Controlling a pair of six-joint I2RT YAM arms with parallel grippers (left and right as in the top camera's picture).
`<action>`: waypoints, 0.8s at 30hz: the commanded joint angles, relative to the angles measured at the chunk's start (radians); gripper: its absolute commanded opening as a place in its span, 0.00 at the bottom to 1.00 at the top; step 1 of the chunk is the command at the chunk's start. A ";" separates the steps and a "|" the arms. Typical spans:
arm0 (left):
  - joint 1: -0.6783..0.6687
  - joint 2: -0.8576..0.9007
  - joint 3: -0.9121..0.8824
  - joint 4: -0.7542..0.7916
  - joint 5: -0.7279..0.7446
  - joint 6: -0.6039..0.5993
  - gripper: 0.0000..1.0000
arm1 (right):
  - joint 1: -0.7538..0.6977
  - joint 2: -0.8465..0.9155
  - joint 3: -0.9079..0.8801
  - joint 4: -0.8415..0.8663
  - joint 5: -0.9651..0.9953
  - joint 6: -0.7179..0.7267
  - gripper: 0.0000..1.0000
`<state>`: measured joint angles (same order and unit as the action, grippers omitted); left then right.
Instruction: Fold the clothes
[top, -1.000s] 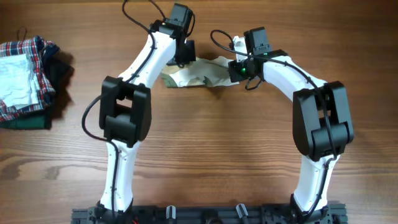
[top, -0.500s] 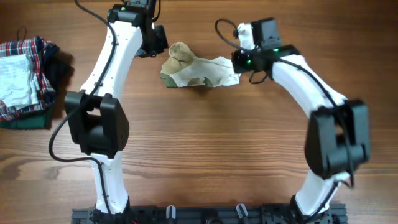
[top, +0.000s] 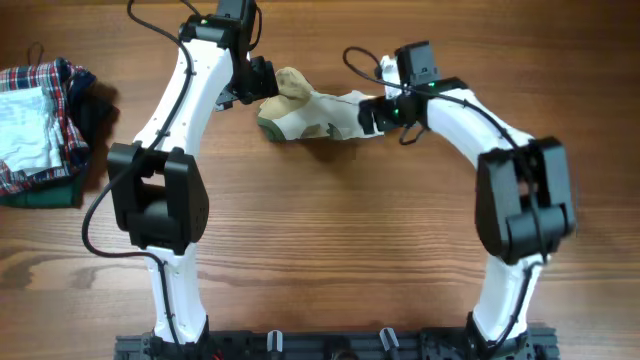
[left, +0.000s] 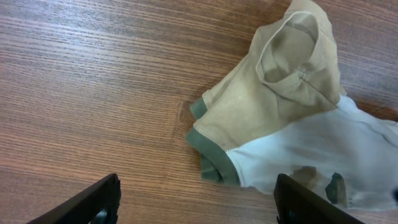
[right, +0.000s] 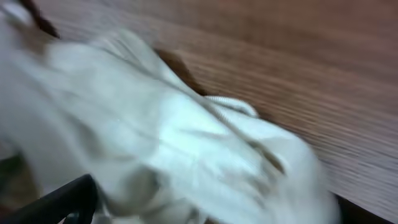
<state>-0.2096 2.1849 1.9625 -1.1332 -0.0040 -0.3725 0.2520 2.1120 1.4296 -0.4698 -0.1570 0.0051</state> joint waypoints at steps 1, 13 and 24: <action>0.001 0.008 -0.012 -0.001 -0.021 0.002 0.79 | 0.002 0.055 0.002 0.018 -0.055 -0.006 0.98; 0.000 0.008 -0.012 -0.064 -0.022 0.001 0.73 | -0.023 0.055 0.003 -0.055 -0.043 -0.005 0.04; -0.013 0.008 -0.012 -0.064 0.022 0.002 0.74 | -0.023 0.055 0.003 -0.059 -0.043 -0.005 0.04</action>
<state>-0.2142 2.1849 1.9614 -1.1973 0.0055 -0.3725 0.2394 2.1319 1.4425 -0.5037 -0.2276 -0.0013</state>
